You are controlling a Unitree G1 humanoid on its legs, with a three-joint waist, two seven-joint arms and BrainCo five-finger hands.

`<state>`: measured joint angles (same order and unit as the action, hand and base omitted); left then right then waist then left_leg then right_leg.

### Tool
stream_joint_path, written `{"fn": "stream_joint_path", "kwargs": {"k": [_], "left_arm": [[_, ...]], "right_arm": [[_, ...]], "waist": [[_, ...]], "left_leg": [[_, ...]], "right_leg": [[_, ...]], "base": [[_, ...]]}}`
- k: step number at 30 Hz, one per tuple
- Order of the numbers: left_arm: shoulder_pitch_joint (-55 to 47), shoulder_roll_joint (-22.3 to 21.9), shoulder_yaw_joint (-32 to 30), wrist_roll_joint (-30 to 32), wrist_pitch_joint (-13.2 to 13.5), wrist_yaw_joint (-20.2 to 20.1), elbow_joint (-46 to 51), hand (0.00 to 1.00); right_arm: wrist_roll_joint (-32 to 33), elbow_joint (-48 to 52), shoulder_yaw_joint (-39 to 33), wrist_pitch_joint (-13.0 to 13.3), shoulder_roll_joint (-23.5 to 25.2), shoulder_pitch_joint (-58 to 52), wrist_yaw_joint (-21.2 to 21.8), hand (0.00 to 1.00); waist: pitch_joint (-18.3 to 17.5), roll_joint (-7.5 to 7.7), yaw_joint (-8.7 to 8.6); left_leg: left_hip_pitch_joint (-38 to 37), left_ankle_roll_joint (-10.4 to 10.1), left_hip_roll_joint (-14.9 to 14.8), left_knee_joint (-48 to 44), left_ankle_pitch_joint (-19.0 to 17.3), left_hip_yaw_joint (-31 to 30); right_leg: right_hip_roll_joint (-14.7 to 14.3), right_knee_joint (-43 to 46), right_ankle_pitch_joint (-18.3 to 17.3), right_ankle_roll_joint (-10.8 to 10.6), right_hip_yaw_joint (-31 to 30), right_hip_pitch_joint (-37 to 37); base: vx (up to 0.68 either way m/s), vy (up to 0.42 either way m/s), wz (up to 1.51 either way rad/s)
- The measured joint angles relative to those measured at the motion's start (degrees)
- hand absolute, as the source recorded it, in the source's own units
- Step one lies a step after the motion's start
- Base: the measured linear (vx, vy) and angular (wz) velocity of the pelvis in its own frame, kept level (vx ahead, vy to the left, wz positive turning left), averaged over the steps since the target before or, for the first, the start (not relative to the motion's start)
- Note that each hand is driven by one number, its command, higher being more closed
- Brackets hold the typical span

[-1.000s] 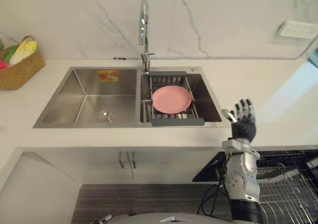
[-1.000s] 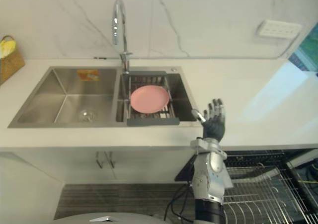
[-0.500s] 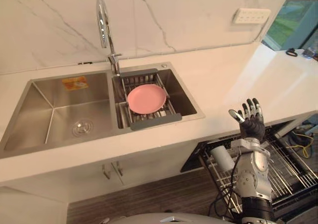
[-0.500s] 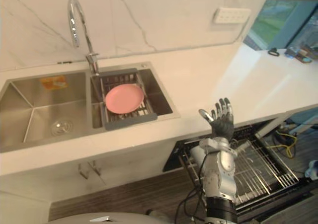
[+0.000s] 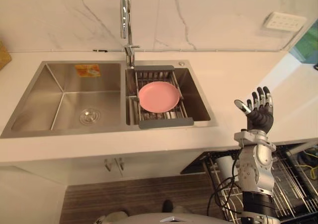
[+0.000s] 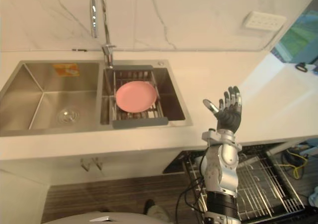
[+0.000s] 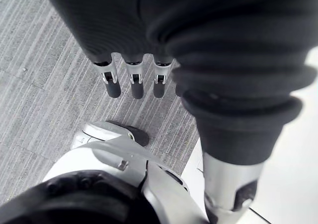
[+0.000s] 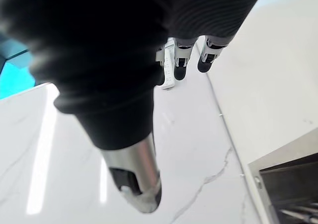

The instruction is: Walk over to the sink, pick up the cup, carry it to the dishwasher, place the cup inside the dishwasher, then close the dishwasher door

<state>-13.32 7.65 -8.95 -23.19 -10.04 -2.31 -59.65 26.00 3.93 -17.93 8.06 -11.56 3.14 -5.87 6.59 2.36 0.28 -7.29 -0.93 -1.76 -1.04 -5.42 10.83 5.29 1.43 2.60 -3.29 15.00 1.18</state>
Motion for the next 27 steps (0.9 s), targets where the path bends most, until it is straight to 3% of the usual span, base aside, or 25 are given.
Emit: {"fn": "stream_joint_path", "kwargs": {"k": [11, 19, 22, 27], "left_arm": [[-0.2, -0.1, 0.0, 1.0, 0.5, -0.5, 0.5, 0.0], [-1.0, -0.1, 0.1, 8.7, 1.8, -0.5, 2.8, 0.0], [-1.0, 0.2, 0.1, 8.7, 1.5, -0.5, 3.1, 0.0], [-1.6, 0.3, 0.1, 8.7, 0.1, -0.7, 4.9, 0.0]], "right_arm": [[-17.5, -0.5, 5.6, -4.8, -1.1, 1.3, 2.1, 0.0], [-43.1, -9.6, 13.5, -8.7, -10.8, 13.2, 3.1, 0.0], [-49.4, -13.0, 16.0, -9.2, -13.4, 16.4, 3.9, 0.0], [-57.9, -17.7, 19.5, -9.5, -15.9, 18.7, 4.1, 0.0]], "waist": [[-0.2, -0.03, 0.97], [-1.5, 0.34, 1.95], [-1.5, 0.36, 2.86], [-1.5, 0.42, 2.98]], "left_leg": [[-0.9, 0.3, 0.7, 0.6, -0.2, -0.2], [-1.2, 1.0, 1.9, 5.5, 3.6, -3.0], [-0.6, 1.1, 2.2, 5.5, 4.1, -3.7], [0.2, 1.3, 2.7, 5.5, 4.8, -6.3]], "right_leg": [[0.6, -2.5, 0.9, -0.9, 1.6, 2.9], [1.4, -3.2, 1.3, -1.1, 4.7, 2.9], [1.6, -4.0, 1.9, -1.2, 5.5, 3.0], [2.2, -4.5, 2.0, -1.4, 8.0, 3.9]], "base": [[0.03, 0.011, 0.05], [-0.04, -0.006, 0.2], [-0.01, -0.01, 0.15], [0.0, -0.002, 0.28]]}}
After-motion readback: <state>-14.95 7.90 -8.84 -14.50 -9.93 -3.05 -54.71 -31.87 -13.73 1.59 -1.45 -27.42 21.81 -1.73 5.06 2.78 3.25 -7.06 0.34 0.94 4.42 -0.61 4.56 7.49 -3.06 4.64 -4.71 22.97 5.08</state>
